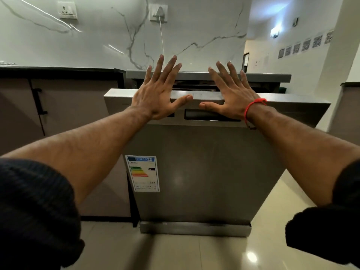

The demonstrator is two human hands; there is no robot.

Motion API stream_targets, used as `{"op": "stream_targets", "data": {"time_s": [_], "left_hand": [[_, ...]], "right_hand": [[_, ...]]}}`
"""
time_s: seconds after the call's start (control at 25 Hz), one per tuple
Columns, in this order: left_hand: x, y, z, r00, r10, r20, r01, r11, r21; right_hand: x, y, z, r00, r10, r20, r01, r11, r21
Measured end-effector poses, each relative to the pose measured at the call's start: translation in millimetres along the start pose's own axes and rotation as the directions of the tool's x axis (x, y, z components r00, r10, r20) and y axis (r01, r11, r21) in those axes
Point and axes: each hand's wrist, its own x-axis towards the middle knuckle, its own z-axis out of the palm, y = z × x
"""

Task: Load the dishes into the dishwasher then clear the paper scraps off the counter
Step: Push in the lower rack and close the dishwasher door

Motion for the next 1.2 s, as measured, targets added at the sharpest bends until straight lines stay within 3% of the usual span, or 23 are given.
{"op": "stream_targets", "data": {"time_s": [0.2, 0.52, 0.76, 0.96, 1.08, 1.2], "left_hand": [[42.1, -23.4, 29.1, 0.998, -0.021, 0.066, 0.019, 1.000, 0.019], [94.0, -49.5, 78.5, 0.993, -0.031, 0.111, 0.022, 0.996, 0.088], [105.8, -58.8, 101.9, 1.000, 0.002, 0.013, -0.002, 1.000, -0.008], [104.9, -56.7, 119.1, 0.991, -0.039, -0.131, 0.038, 0.999, -0.005], [106.3, -56.0, 122.2, 0.986, -0.036, -0.162, 0.033, 0.999, -0.021], [107.1, -49.7, 124.1, 0.978, -0.074, -0.194, 0.072, 0.997, -0.016]], "right_hand": [[47.3, 18.8, 13.1, 0.996, 0.033, 0.082, -0.033, 0.999, 0.000], [105.0, 46.5, 48.3, 0.993, 0.087, 0.074, -0.086, 0.996, -0.020], [115.5, 50.0, 70.5, 0.983, 0.129, -0.128, -0.127, 0.992, 0.023], [118.6, 49.8, 95.1, 0.921, 0.133, -0.366, -0.134, 0.991, 0.023], [121.6, 50.9, 98.0, 0.906, 0.121, -0.405, -0.123, 0.992, 0.020], [127.3, 46.8, 91.7, 0.924, 0.135, -0.357, -0.127, 0.991, 0.046]]}}
